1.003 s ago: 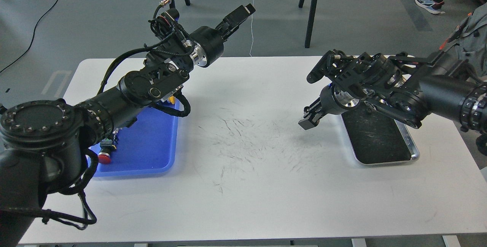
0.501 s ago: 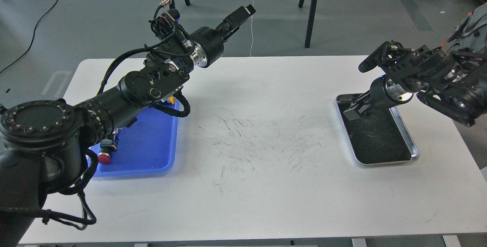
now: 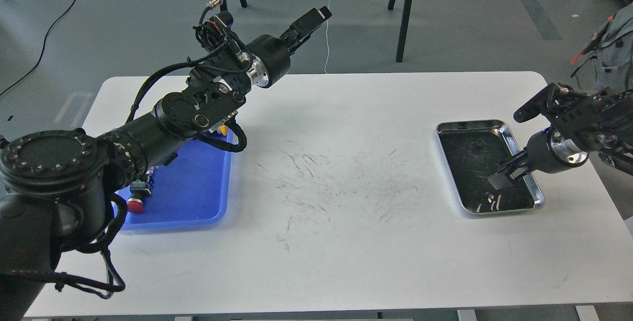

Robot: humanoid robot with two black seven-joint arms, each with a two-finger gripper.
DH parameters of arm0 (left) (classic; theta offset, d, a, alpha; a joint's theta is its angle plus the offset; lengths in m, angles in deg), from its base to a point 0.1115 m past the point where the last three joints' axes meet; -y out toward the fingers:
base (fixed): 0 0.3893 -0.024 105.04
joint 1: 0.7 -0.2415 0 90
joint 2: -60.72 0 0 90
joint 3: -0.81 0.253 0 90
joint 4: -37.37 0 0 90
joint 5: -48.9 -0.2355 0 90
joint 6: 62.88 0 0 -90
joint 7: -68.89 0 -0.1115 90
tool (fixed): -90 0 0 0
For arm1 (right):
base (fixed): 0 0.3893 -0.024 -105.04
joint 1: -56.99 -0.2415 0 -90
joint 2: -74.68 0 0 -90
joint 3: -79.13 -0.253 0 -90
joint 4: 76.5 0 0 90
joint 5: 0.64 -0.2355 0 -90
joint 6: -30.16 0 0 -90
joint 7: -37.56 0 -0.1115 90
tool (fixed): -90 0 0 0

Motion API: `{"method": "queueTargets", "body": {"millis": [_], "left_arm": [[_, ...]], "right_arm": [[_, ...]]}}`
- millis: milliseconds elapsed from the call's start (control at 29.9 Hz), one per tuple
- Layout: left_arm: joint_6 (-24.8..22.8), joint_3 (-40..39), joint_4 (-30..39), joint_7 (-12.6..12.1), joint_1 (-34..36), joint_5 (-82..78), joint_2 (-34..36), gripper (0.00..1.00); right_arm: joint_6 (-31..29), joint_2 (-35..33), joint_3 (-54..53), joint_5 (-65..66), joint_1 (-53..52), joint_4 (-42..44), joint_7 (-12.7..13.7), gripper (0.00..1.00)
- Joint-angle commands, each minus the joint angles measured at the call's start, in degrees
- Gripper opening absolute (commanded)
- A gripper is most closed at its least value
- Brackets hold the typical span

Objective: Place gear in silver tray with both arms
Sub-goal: 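Carry the gear over the silver tray and lower it, then open the right gripper to release the gear in the silver tray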

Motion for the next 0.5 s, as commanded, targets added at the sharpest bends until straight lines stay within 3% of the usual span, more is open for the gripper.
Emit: {"method": "queueTargets", "body": {"millis": [0,468], "left_arm": [[0.06,0.00,-0.02,0.00,0.00,0.03,0.00,0.94],[0.06,0.00,-0.02,0.00,-0.44,0.03,0.00,0.94]], "right_arm": [[0.08,-0.34,-0.02,0.01,1.11,-0.03,0.08,0.17],[0.60,2.55,-1.17,-0.08,4.80,7.26,0.17,0.18]]}}
